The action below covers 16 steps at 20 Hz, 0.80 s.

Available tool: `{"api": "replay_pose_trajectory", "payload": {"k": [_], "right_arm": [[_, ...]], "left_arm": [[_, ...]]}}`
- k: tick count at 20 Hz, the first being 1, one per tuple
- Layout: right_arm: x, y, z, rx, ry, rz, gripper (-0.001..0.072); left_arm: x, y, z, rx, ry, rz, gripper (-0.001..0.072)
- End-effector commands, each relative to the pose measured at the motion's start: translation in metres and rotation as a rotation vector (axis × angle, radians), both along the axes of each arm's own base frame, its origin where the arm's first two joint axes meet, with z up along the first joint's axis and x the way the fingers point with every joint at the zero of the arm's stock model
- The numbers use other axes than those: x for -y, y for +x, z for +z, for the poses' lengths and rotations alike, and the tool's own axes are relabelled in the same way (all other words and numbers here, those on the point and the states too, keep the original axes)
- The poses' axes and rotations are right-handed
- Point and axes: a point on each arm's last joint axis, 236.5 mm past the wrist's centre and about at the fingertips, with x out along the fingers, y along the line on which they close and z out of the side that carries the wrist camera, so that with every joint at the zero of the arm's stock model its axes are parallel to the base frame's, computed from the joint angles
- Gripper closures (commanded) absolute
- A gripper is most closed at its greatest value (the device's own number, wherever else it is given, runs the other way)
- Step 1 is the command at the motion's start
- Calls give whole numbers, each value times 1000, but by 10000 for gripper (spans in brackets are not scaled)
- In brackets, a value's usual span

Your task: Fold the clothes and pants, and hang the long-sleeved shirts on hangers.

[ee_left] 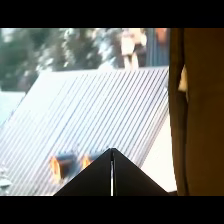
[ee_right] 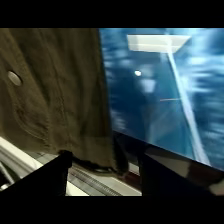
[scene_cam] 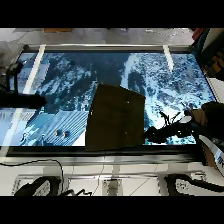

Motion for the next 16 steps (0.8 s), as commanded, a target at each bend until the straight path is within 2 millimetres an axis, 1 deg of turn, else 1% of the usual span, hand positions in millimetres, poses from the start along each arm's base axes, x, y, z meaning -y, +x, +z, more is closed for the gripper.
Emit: {"api": "replay_pose_trajectory", "payload": {"k": [1,2,4,5,7,9,12,13,14,15,16], "right_arm": [[-10,5,-5,-11,60,-29,229],[-12,-2,-8,-42,73,-14,230],[-19,-11,-6,-59,123,34,243],[-22,-12,-4,-53,146,45,264],[-28,-11,3,-33,187,55,268],[-31,-12,7,-29,209,68,268],[-31,-13,8,-32,212,69,270],[-33,-16,10,-41,222,80,269],[-35,-22,13,-56,237,103,267],[-35,-28,15,-70,243,123,254],[-32,-32,14,-78,232,145,252]], "left_arm": [[0,-24,-57,-134,-44,21,679],[3,-35,-75,-200,-66,22,679],[22,-55,-102,-312,-161,8,679],[35,-60,-110,-336,-221,-3,679],[61,-65,-117,-355,-347,-27,679],[71,-72,-128,-391,-400,-32,678],[73,-81,-146,-459,-418,-23,660],[73,-82,-150,-476,-423,-20,471],[74,-83,-154,-492,-427,-18,205],[74,-85,-158,-510,-431,-18,110],[74,-87,-162,-527,-430,-18,113]]}}
